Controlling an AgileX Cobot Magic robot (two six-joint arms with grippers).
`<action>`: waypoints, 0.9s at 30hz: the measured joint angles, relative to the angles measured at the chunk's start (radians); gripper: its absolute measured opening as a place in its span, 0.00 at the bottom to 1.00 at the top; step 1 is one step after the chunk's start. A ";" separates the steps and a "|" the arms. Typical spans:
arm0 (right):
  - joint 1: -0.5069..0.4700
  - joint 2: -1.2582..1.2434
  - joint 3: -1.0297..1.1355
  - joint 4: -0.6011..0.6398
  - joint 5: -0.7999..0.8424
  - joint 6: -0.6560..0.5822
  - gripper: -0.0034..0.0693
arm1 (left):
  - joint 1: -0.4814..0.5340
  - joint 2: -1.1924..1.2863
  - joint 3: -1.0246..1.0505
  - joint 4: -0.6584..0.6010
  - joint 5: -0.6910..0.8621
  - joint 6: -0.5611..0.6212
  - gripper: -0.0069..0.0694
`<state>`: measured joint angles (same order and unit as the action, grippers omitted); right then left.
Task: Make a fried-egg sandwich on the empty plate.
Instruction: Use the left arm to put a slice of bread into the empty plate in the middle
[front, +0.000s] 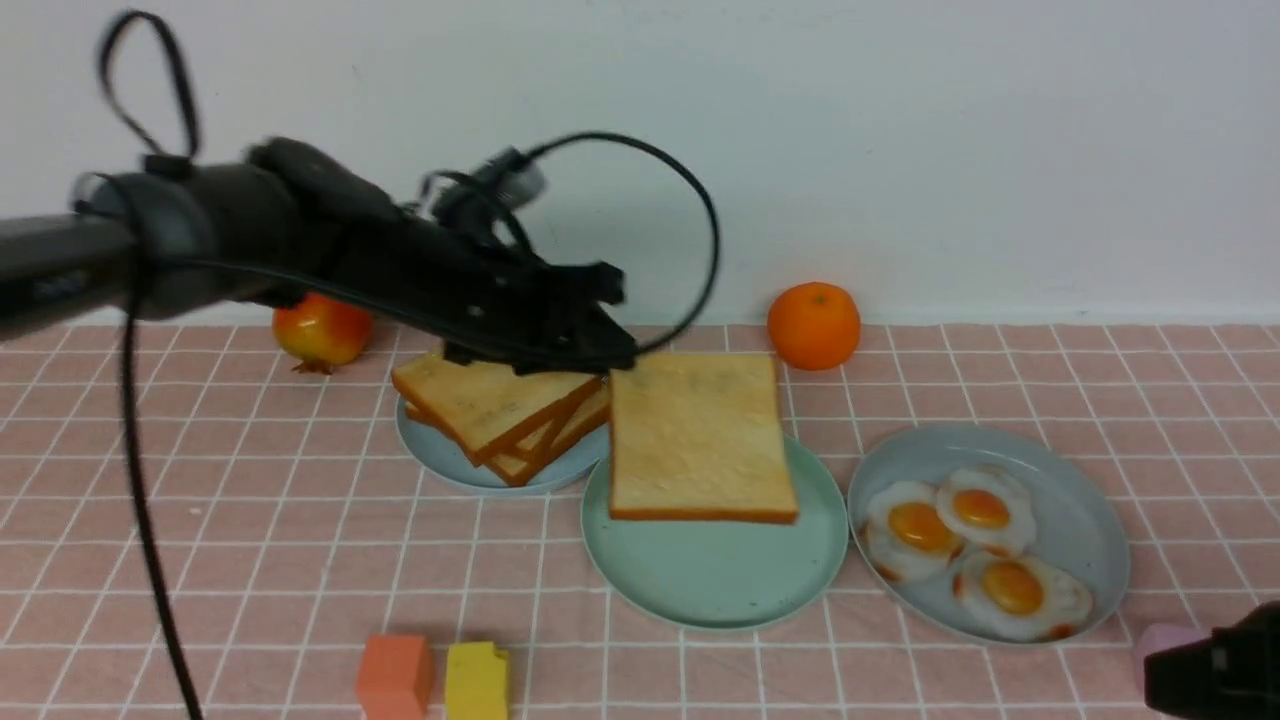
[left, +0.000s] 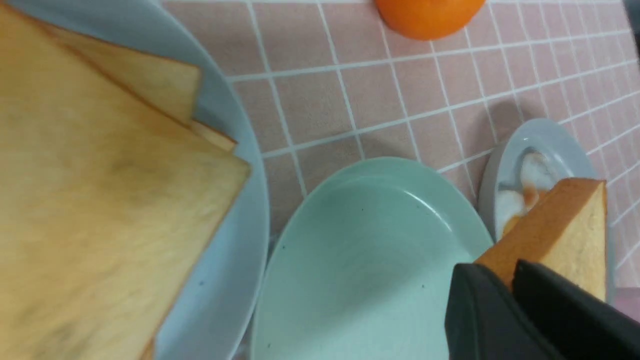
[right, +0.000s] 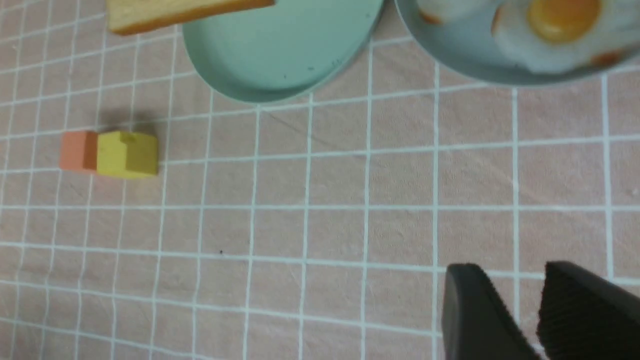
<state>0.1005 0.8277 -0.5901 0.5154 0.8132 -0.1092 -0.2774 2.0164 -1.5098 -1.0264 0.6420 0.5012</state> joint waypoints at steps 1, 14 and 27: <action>0.000 0.001 0.000 0.000 0.001 0.000 0.38 | -0.011 0.013 0.000 -0.002 -0.016 0.000 0.22; 0.000 0.007 -0.012 -0.037 0.027 0.002 0.39 | -0.033 0.120 0.000 -0.015 -0.102 0.001 0.26; 0.019 0.344 -0.476 -0.264 0.242 0.117 0.82 | -0.020 -0.058 0.000 0.191 0.030 -0.002 0.94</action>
<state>0.1196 1.1721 -1.0663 0.2519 1.0557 0.0083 -0.2974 1.9579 -1.5098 -0.8349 0.6723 0.4992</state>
